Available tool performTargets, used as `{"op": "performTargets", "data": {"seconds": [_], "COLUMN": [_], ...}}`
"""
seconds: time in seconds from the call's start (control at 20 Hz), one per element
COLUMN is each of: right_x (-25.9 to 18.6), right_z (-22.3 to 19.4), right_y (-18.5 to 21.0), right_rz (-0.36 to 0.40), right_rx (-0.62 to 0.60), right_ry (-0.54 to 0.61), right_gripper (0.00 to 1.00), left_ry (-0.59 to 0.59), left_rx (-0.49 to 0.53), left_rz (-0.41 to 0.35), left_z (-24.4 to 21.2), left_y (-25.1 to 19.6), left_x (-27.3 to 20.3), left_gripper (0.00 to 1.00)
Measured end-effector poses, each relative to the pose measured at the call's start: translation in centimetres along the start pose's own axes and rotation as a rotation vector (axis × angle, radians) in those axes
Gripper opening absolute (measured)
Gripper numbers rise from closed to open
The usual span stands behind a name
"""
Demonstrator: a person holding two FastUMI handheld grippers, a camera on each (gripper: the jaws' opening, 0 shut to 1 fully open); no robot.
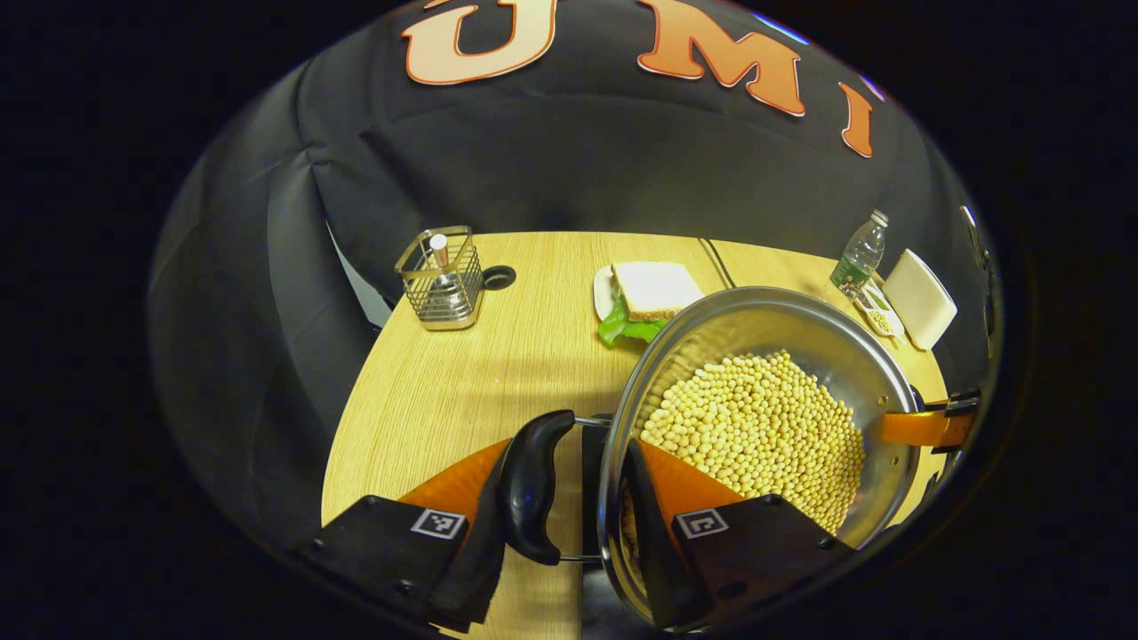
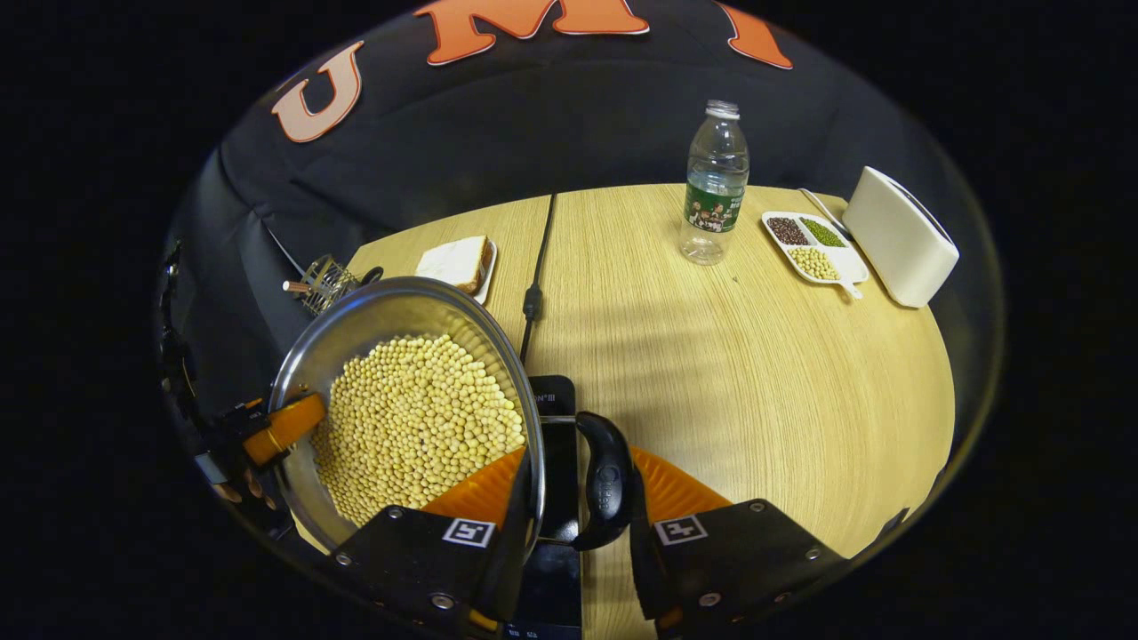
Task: First push the handle of the pot to place it horizontally, then grasp the pot with both hands and set it on the induction cooktop.
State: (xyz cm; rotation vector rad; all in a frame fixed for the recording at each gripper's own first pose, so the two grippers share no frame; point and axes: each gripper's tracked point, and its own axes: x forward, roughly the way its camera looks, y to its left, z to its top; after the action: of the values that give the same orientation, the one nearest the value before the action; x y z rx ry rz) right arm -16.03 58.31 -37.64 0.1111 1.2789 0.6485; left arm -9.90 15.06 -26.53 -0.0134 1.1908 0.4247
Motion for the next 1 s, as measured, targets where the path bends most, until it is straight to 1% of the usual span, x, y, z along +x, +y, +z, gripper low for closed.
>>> {"op": "performTargets", "data": {"seconds": [0.05, 0.1, 0.15, 0.2, 0.25, 0.3, 0.45, 0.5, 0.55, 0.6, 0.65, 0.7, 0.75, 0.8, 0.85, 0.9, 0.95, 1.0], "right_x": [-0.4, -0.6, -1.0, -1.3, -1.9, -2.7, -5.9, -6.9, -8.4, -9.9, -11.7, -13.4, -15.6, -17.3, -18.9, -20.7, -22.6, -24.8], "right_z": [0.6, 0.6, 0.7, 1.2, 2.0, 2.9, 5.2, 6.0, 6.8, 7.9, 9.0, 10.0, 11.1, 12.2, 13.1, 14.1, 15.0, 15.8], "right_y": [-0.1, -0.4, -0.4, -0.4, -0.7, -1.2, -4.0, -5.2, -6.7, -7.9, -9.0, -9.7, -10.6, -11.3, -11.9, -12.6, -13.1, -13.6], "right_rz": [0.005, 0.015, 0.033, 0.048, 0.065, 0.075, 0.08, 0.069, 0.047, 0.028, 0.015, 0.005, -0.008, -0.019, -0.027, -0.036, -0.043, -0.049], "right_rx": [-0.001, 0.005, 0.022, 0.049, 0.071, 0.081, 0.099, 0.094, 0.084, 0.07, 0.053, 0.031, 0.005, -0.018, -0.039, -0.064, -0.09, -0.116], "right_ry": [-0.013, -0.008, -0.016, -0.039, -0.07, -0.109, -0.229, -0.268, -0.316, -0.369, -0.423, -0.481, -0.547, -0.6, -0.644, -0.702, -0.758, -0.814], "right_gripper": [0.53, 0.55, 0.53, 0.59, 0.6, 0.62, 0.68, 0.72, 0.74, 0.77, 0.79, 0.82, 0.83, 0.84, 0.85, 0.86, 0.87, 0.89], "left_ry": [0.017, -0.006, -0.001, -0.004, -0.016, -0.031, -0.129, -0.174, -0.225, -0.276, -0.326, -0.373, -0.418, -0.465, -0.507, -0.547, -0.581, -0.616], "left_rx": [-0.018, -0.015, -0.006, 0.009, 0.022, 0.03, 0.067, 0.086, 0.104, 0.118, 0.134, 0.149, 0.162, 0.17, 0.17, 0.16, 0.143, 0.126], "left_rz": [0.005, 0.008, 0.02, 0.032, 0.043, 0.047, 0.07, 0.086, 0.103, 0.119, 0.129, 0.133, 0.133, 0.128, 0.12, 0.103, 0.08, 0.066], "left_z": [-0.1, 0.3, 0.2, 0.3, 0.7, 1.2, 4.0, 5.3, 6.7, 8.0, 9.4, 10.7, 12.1, 13.5, 14.8, 16.2, 17.6, 19.0], "left_y": [-0.3, -0.3, -0.2, 0.1, 0.3, 0.2, -0.2, -0.1, -0.3, -0.7, -1.6, -2.6, -4.0, -5.5, -7.0, -8.6, -10.3, -11.6], "left_x": [-0.1, 0.2, 0.0, -0.5, -1.0, -1.5, -3.5, -4.5, -5.5, -6.6, -7.8, -9.0, -10.4, -11.8, -13.2, -14.7, -16.2, -17.8], "left_gripper": [0.75, 0.78, 0.8, 0.8, 0.84, 0.82, 0.84, 0.88, 0.87, 0.92, 0.88, 0.89, 0.92, 0.92, 0.88, 0.92, 0.88, 0.96]}}
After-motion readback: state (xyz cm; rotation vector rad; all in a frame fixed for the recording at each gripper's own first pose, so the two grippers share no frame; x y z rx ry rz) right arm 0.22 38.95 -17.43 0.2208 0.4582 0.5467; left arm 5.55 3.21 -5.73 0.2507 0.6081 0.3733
